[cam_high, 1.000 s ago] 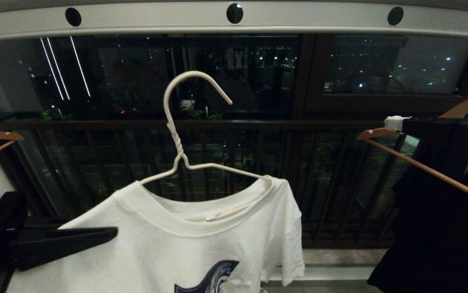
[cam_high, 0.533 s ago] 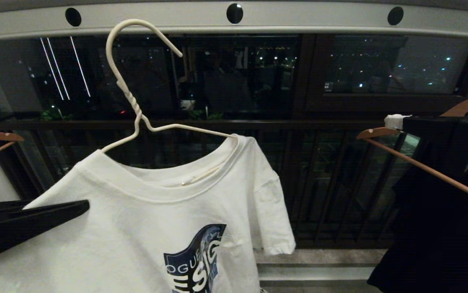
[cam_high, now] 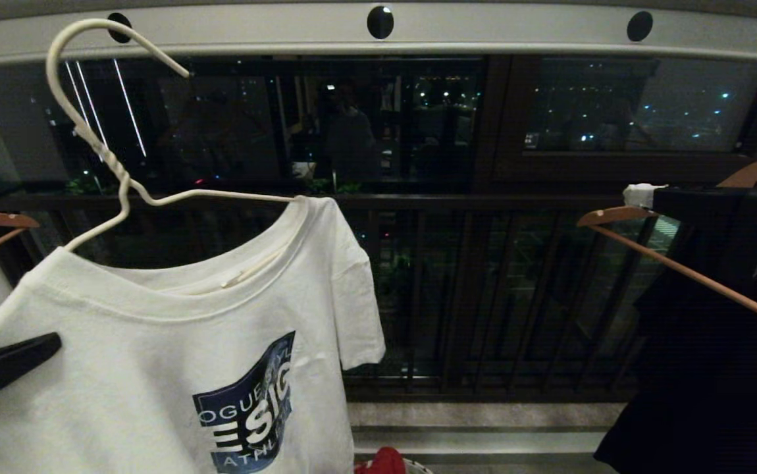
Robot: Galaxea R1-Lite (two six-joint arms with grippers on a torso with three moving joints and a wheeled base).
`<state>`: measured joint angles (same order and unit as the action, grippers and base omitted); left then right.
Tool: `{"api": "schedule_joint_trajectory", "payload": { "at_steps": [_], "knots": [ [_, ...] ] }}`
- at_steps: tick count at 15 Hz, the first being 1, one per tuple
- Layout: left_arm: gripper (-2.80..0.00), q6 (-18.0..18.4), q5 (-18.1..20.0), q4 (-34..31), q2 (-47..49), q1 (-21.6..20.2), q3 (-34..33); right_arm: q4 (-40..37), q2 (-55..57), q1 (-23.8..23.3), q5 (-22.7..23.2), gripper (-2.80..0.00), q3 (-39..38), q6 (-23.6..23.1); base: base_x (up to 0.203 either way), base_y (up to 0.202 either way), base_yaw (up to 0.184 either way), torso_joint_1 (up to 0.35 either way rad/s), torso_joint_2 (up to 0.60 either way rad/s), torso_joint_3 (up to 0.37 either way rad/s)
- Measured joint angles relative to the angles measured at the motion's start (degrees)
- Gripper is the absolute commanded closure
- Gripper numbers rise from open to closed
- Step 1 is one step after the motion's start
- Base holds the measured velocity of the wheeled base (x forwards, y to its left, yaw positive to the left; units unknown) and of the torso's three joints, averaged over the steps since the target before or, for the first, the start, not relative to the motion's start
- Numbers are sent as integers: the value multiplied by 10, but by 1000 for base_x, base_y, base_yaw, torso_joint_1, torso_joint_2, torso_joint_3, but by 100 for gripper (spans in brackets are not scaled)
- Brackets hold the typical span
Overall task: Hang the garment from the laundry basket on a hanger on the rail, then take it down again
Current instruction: Hang the clothes rack on the clothesline
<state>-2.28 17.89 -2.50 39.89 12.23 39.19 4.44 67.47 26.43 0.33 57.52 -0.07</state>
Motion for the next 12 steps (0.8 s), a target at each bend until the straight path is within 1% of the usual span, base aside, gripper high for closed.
{"api": "schedule_joint_trajectory", "payload": {
  "at_steps": [3, 5, 6, 9, 12],
  "knots": [
    [0, 1, -78, 1, -21, 0, -5, 0, 0, 0, 0, 0, 0, 0, 0, 0, 0, 0, 0, 0],
    [0, 1, -116, 4, -29, 0, -6, 0, 0, 0, 0, 0, -1, 0, 0, 0, 0, 0, 0, 0],
    [0, 1, -126, 12, -30, 0, -5, 0, 0, 0, 0, 0, -1, 0, 0, 0, 0, 0, 0, 0],
    [0, 3, -133, 46, -15, 0, 2, -1, 0, 0, 0, 0, -1, 0, 0, 0, 0, 0, 0, 0],
    [0, 5, -144, 55, 13, 0, 13, -1, 2, 0, 0, 0, -1, 0, 0, 0, 0, 0, 0, 0]
  ]
}}
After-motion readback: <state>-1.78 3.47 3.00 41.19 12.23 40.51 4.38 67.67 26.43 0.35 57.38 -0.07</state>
